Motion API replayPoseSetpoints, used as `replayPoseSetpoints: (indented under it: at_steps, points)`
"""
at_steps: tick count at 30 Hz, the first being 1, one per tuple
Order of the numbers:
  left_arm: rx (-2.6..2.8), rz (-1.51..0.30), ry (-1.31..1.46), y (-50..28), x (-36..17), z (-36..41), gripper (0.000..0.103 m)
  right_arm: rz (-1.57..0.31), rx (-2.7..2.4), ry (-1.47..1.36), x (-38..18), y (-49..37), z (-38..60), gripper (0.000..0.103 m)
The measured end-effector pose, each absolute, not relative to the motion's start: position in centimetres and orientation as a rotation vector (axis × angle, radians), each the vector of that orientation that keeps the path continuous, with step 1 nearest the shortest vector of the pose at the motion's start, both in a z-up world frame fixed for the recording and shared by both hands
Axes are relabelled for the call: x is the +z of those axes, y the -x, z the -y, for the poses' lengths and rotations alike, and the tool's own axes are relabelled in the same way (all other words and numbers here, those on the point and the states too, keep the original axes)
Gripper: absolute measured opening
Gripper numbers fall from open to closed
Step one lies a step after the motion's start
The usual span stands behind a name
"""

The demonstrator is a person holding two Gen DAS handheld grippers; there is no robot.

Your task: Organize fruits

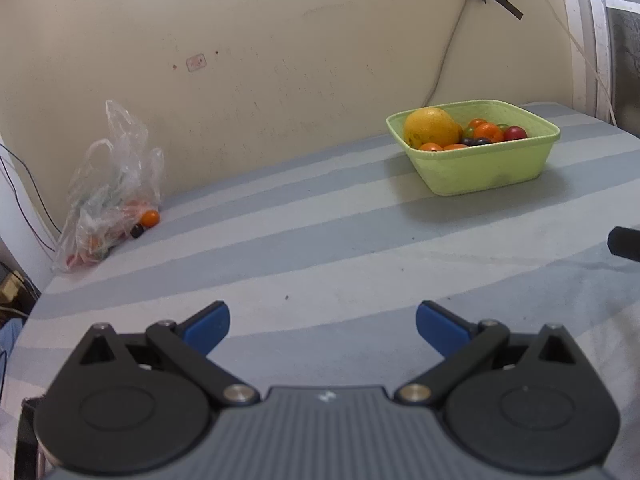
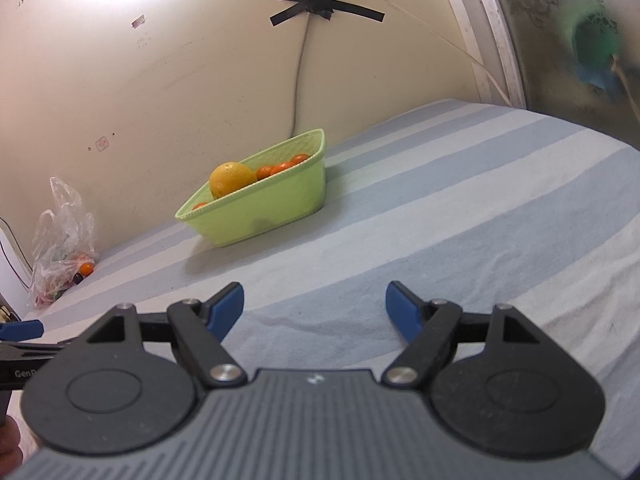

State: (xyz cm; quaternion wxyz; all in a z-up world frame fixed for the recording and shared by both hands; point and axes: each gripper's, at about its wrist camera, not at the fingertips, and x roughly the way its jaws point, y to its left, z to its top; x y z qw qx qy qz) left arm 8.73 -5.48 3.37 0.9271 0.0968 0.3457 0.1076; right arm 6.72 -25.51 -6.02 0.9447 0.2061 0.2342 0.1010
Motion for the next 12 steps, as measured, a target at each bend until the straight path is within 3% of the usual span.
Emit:
replayPoseSetpoints:
  at_steps: [12]
  points:
    - [0.183,-0.730,-0.148,-8.95,3.05,5.25,0.103,-0.477,0.204,-0.407,-5.89,-6.80,25.46,0.080]
